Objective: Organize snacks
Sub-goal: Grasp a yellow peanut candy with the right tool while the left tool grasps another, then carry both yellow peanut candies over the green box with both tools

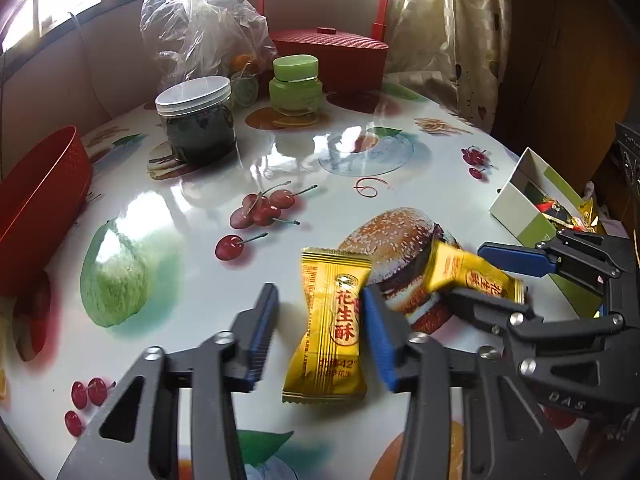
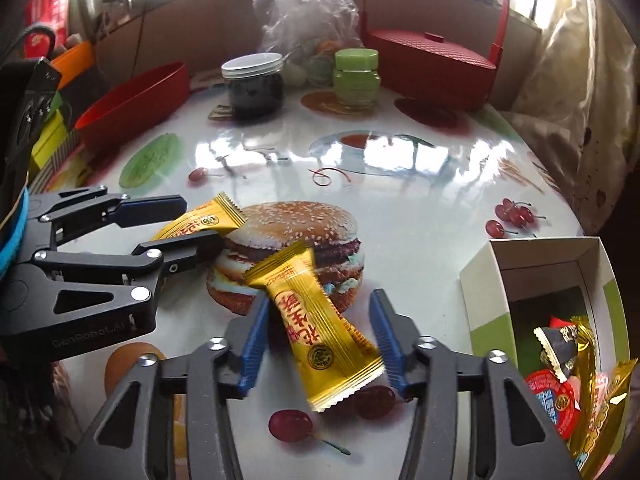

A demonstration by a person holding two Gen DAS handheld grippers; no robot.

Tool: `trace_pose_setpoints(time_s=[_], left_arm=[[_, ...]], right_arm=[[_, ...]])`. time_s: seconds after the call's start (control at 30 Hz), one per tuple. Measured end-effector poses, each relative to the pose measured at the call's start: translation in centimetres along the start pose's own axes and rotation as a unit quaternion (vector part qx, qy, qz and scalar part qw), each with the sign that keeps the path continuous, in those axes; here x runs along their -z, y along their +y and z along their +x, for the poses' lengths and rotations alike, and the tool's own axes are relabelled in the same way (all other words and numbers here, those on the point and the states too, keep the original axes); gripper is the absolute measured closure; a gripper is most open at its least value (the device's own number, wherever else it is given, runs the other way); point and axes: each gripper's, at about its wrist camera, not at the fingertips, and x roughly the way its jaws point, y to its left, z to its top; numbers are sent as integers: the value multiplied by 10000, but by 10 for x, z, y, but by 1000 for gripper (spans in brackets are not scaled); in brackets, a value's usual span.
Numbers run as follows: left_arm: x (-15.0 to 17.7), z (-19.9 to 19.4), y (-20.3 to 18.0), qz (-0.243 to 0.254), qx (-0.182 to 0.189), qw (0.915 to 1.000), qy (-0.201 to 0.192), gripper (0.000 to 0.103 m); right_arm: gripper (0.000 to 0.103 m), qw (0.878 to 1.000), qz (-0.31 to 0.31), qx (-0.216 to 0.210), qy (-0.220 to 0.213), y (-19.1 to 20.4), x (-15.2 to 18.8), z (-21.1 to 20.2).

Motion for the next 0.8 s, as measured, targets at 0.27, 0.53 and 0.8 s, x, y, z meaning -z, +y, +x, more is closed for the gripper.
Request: trace_pose_setpoints(time_s=[0.27,0.53,0.8], left_arm=[[3,-3,-4,-52,3,10000,-3,76],[8,-13,-12,-86,34,9999,-69,77],[10,-34,-24,-48,60,9997,-247,77]], right_arm=[[78,10000,90,18,-39,-1,4,-6],[81,9998,200,-9,-81,-1,9,-11],[81,9991,312,-58,-277,-3,17,-31]])
